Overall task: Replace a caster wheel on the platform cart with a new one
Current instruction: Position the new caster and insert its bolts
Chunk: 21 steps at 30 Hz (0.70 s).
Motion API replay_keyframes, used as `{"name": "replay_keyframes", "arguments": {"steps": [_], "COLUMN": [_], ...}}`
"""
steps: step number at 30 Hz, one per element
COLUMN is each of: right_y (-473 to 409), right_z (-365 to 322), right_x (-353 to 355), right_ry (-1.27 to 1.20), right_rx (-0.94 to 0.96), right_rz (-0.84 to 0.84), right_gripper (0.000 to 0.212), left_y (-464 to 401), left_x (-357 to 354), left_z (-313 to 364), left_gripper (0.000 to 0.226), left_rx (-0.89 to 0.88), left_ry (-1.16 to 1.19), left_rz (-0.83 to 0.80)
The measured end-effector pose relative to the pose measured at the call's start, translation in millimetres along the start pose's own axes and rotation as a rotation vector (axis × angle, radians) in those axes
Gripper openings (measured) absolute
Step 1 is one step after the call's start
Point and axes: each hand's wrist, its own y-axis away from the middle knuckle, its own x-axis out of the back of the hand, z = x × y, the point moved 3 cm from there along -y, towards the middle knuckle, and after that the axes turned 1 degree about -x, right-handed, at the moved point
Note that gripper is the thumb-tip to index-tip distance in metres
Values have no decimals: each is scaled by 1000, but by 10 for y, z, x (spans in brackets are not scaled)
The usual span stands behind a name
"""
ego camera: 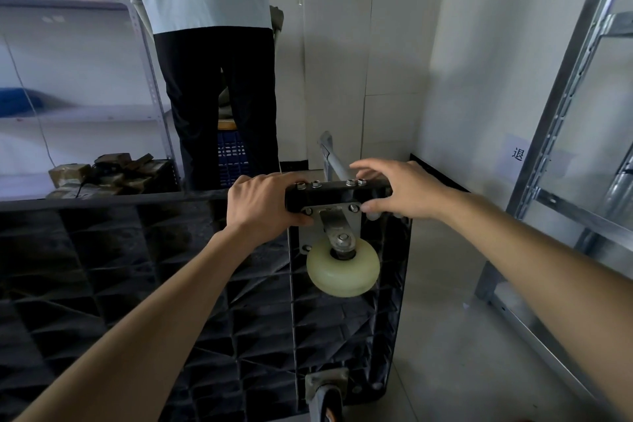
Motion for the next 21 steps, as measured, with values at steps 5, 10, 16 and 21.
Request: {"name": "replay_keyframes", "arguments": {"steps": [5, 10, 16, 21], "right_y": [15, -22, -56, -19], "right_z": [-43, -84, -85, -58], "right_x": [79, 81, 38, 29], "right_ry": [-27, -43, -26, -79], "right_rx": [73, 87, 71, 62], "right_rz": [102, 141, 139, 183], "right_gripper": [60, 41, 37, 34], "left_y": [2, 3, 0, -8], "left_x": [3, 6, -2, -17], "left_z": [-7, -18, -6, -22], "left_gripper": [72, 73, 74, 74], "left_rx": [0, 4, 0, 0], "left_ry": [-2, -10, -17, -14], "left_rz": [5, 1, -3, 3]}}
